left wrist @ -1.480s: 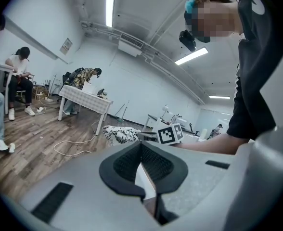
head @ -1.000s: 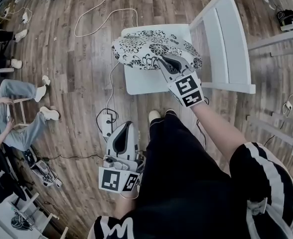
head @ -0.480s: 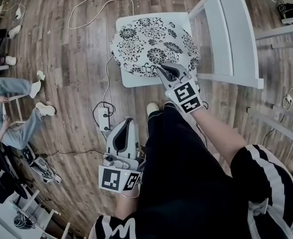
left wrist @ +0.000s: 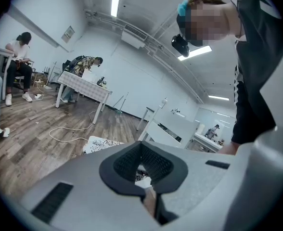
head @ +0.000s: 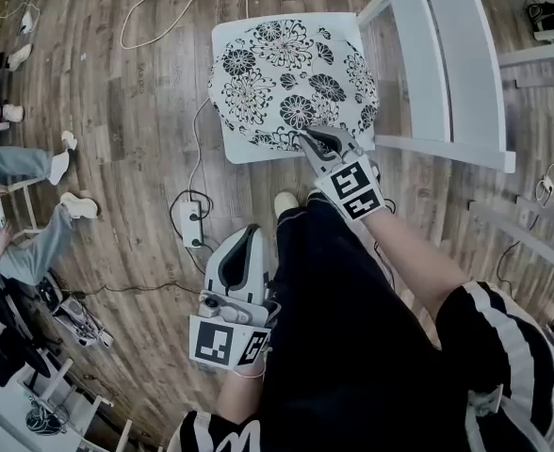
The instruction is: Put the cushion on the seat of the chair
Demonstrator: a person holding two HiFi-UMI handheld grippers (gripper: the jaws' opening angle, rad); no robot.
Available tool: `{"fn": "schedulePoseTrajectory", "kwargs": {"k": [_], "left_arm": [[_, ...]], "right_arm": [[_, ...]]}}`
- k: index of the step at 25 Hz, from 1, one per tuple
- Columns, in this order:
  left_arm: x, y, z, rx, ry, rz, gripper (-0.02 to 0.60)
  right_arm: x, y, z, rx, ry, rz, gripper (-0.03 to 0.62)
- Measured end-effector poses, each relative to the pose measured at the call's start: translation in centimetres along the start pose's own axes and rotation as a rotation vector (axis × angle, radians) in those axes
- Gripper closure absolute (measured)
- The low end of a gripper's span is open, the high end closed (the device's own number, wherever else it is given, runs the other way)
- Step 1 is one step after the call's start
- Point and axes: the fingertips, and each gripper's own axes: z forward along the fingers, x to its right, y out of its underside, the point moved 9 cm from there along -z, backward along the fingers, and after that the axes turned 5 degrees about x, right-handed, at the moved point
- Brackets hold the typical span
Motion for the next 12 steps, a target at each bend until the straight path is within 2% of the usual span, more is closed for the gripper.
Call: {"fn": "schedulePoseTrajectory", "kwargs": {"k": [12], "left_arm": [[0.1,2.4,0.6,-0.021,0.027,-0.019,0.578]], "right_arm": [[-0.1,2.8,1.6,-0.012,-0.004,0.004,0.554]]}}
